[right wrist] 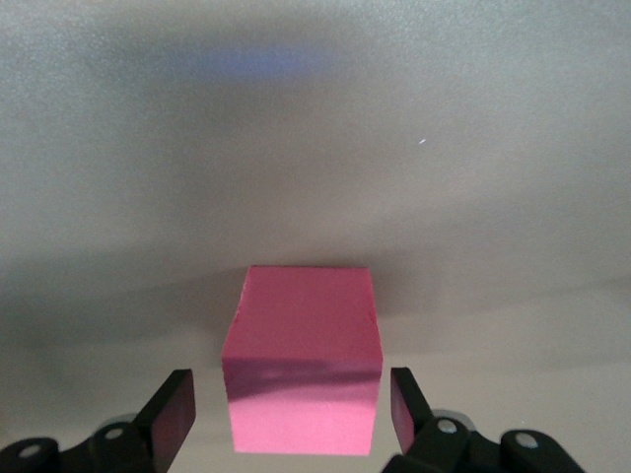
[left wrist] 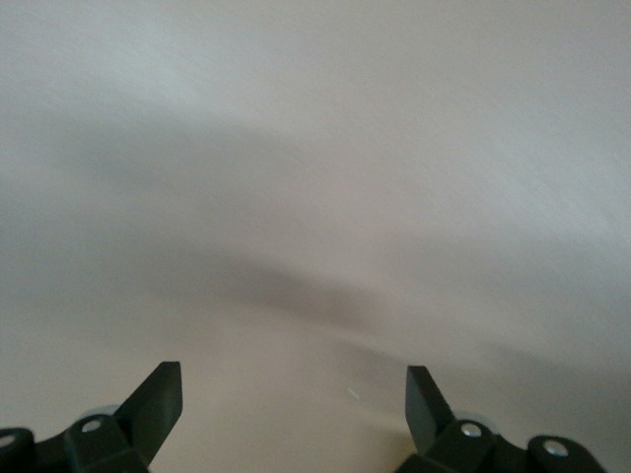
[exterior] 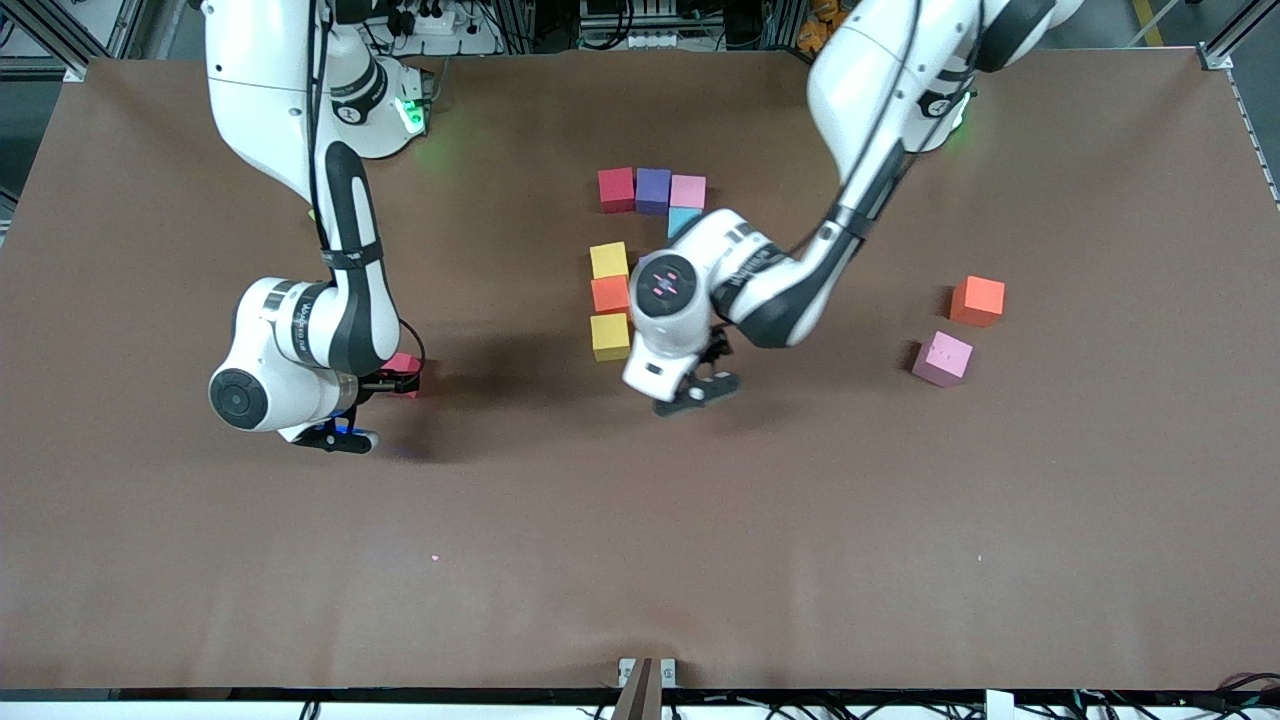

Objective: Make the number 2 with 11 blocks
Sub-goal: 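Release the yellow cube with the left gripper while the right gripper lifts pink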

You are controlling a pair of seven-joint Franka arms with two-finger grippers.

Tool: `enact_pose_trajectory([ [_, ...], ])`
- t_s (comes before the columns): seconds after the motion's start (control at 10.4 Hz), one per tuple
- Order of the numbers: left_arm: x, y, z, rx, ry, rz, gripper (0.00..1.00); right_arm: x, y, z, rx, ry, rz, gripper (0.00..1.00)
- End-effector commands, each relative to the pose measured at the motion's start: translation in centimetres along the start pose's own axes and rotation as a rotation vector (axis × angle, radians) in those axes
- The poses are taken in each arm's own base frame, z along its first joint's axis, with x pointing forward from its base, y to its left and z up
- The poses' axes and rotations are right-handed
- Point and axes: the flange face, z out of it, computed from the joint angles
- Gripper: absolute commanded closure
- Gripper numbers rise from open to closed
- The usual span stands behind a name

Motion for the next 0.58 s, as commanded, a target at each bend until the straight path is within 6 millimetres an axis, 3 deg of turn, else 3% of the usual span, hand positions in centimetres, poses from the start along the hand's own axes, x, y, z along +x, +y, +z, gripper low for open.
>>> enact_pose_trajectory([
  [0.0,1.9,-8.7,-2.7,0.023,-0.03,-0.121,0.0,-0.1,0.3,0.0,0.02,0.013,-0.001,0.16],
  [0.29,4.8,-19.9,-1.9,0.052,-0.062,-0.277,0.0,0.1,0.5,0.3,0.016,0.017,0.003,0.24],
  [0.48,6.8,-27.4,-1.0,0.075,-0.107,-0.388,0.0,0.1,0.4,0.3,0.016,0.017,0.002,0.37],
])
